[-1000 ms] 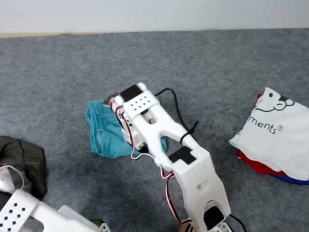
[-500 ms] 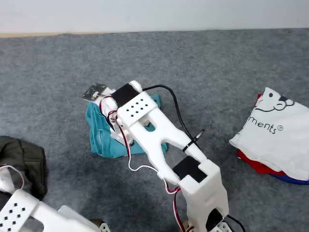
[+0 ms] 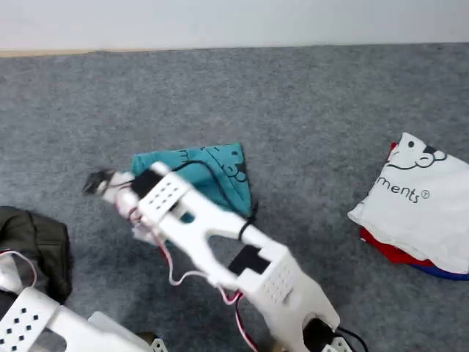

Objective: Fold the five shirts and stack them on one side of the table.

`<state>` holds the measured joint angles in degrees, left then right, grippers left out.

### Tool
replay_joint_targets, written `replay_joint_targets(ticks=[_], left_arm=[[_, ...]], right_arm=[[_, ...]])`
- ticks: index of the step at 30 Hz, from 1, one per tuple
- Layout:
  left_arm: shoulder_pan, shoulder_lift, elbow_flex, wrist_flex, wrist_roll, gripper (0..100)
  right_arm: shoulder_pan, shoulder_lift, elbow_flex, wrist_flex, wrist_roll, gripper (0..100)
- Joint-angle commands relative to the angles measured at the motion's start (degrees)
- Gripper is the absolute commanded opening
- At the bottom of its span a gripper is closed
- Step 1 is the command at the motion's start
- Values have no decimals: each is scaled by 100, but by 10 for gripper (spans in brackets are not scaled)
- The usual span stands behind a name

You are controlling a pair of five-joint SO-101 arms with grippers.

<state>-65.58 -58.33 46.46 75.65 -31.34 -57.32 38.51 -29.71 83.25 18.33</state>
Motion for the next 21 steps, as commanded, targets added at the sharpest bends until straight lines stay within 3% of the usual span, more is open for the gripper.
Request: replay_joint_targets(ticks=[1, 8, 15, 21], left_arm=[[26, -62, -66, -105, 35, 8], [26, -62, -48, -105, 35, 8], [26, -62, -40, -105, 35, 8], [35, -62, -40, -105, 35, 8]], right_arm=[[-330, -75, -985, 505, 44, 262], [84, -13, -2664, 1552, 79, 262], [1165, 409, -2716, 1807, 79, 262], [945, 1270, -2752, 1701, 70, 262]])
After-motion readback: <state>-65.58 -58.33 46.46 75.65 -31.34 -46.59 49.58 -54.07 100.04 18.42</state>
